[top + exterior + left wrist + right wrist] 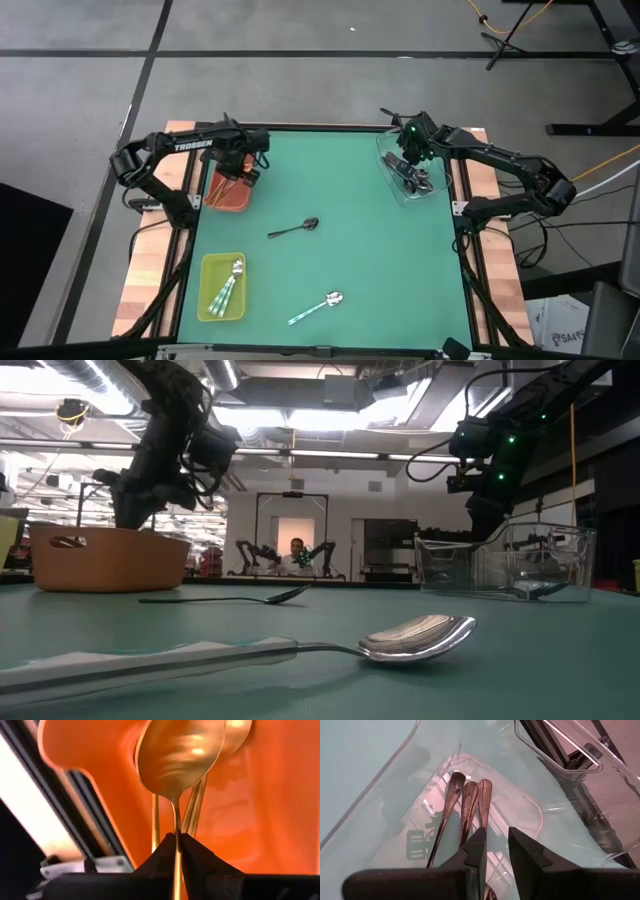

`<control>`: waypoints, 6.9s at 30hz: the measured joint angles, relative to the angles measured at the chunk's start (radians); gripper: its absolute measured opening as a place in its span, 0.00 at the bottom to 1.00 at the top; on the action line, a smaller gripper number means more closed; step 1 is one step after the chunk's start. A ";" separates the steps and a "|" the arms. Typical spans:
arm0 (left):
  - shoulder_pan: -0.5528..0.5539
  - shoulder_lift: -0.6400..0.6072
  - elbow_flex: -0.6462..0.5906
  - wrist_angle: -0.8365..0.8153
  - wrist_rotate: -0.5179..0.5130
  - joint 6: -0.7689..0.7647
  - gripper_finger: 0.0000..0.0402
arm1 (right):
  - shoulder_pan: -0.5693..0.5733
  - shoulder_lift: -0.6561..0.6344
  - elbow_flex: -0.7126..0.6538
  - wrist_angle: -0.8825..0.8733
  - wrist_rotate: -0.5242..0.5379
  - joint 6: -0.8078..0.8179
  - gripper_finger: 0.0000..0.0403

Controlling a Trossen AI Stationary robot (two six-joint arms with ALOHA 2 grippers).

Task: Sort silverware by color (type)
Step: Put the gold spoon into the orange bin, then put the blue patterned spoon into the yellow bin

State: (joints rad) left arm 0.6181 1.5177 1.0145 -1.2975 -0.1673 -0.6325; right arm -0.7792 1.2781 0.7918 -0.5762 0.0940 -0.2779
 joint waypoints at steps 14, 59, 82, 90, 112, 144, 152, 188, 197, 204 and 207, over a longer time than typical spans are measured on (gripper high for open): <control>0.018 0.000 0.000 0.122 0.003 0.041 0.02 | 0.000 0.000 0.000 0.000 0.000 0.000 0.17; 0.016 0.000 0.000 0.064 0.019 0.039 0.21 | 0.000 0.000 0.000 0.000 -0.001 0.000 0.17; 0.003 -0.001 0.000 0.102 0.026 0.041 0.21 | 0.000 0.000 0.000 0.000 -0.001 0.000 0.17; -0.030 -0.114 0.001 0.105 0.013 0.032 0.21 | 0.000 0.000 0.000 0.000 -0.001 0.008 0.17; -0.548 -0.246 0.001 0.613 -0.012 -0.181 0.21 | 0.000 0.000 0.000 0.000 -0.008 0.011 0.17; -1.158 0.365 0.208 1.240 -0.215 -0.162 0.21 | 0.000 0.000 0.000 0.010 -0.009 0.011 0.17; -1.225 0.495 0.435 1.017 -0.226 -0.178 0.21 | 0.000 0.000 0.000 0.010 -0.009 0.011 0.17; -1.302 0.702 0.576 0.748 -0.283 -0.364 0.21 | 0.000 0.000 0.000 0.009 -0.009 0.011 0.17; -1.302 0.717 0.578 0.742 -0.243 -0.388 0.21 | 0.000 0.000 0.000 0.008 -0.010 0.011 0.17; -1.304 0.718 0.577 0.754 -0.250 -0.387 0.21 | 0.000 0.000 0.000 0.009 -0.019 0.012 0.17; -1.304 0.719 0.577 0.758 -0.257 -0.387 0.21 | 0.000 0.000 0.000 0.009 -0.027 0.011 0.17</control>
State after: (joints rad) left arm -0.6857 2.2364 1.5917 -0.5394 -0.4239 -1.0195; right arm -0.7795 1.2785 0.7918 -0.5674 0.0669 -0.2665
